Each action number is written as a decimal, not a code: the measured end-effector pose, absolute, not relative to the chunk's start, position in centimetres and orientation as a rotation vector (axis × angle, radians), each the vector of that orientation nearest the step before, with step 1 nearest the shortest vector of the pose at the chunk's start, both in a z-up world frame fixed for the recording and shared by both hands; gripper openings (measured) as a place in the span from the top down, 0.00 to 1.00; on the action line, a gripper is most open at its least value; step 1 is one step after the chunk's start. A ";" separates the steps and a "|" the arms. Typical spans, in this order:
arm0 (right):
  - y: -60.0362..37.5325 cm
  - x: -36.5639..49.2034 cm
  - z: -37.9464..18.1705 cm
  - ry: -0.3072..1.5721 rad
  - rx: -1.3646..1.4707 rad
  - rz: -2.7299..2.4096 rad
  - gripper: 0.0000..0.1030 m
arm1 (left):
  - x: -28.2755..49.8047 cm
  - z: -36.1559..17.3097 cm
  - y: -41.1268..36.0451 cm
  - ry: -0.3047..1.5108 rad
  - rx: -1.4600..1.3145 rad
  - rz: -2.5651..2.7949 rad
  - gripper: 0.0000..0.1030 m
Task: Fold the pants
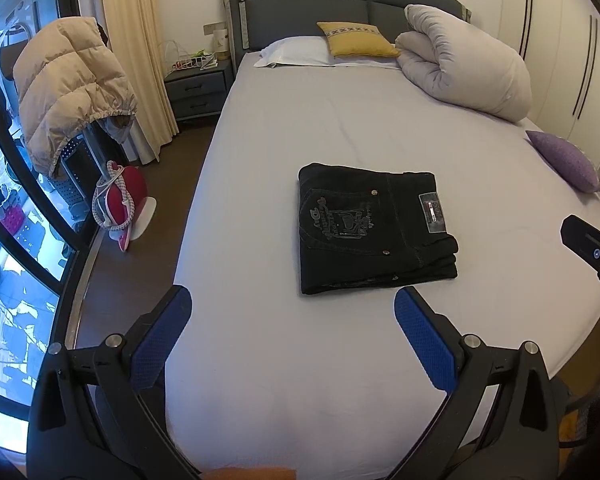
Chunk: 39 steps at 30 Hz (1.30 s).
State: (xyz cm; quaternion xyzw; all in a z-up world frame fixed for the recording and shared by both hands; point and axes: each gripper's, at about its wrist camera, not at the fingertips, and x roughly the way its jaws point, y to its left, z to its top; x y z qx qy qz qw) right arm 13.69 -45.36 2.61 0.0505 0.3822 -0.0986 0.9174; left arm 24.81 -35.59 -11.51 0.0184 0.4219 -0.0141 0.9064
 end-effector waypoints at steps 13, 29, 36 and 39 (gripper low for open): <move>-45.4 13.7 2.6 0.785 0.104 -0.205 0.00 | 25.1 -11.9 -35.6 0.873 0.034 -0.038 0.00; -45.3 13.5 2.4 0.790 0.103 -0.206 0.00 | 25.2 -12.3 -35.8 0.881 0.027 -0.043 0.00; -45.3 13.5 2.4 0.791 0.102 -0.207 0.00 | 25.4 -12.6 -35.7 0.889 0.011 -0.056 0.00; -45.3 13.5 2.4 0.792 0.103 -0.207 0.00 | 25.5 -12.6 -35.7 0.891 0.010 -0.055 0.00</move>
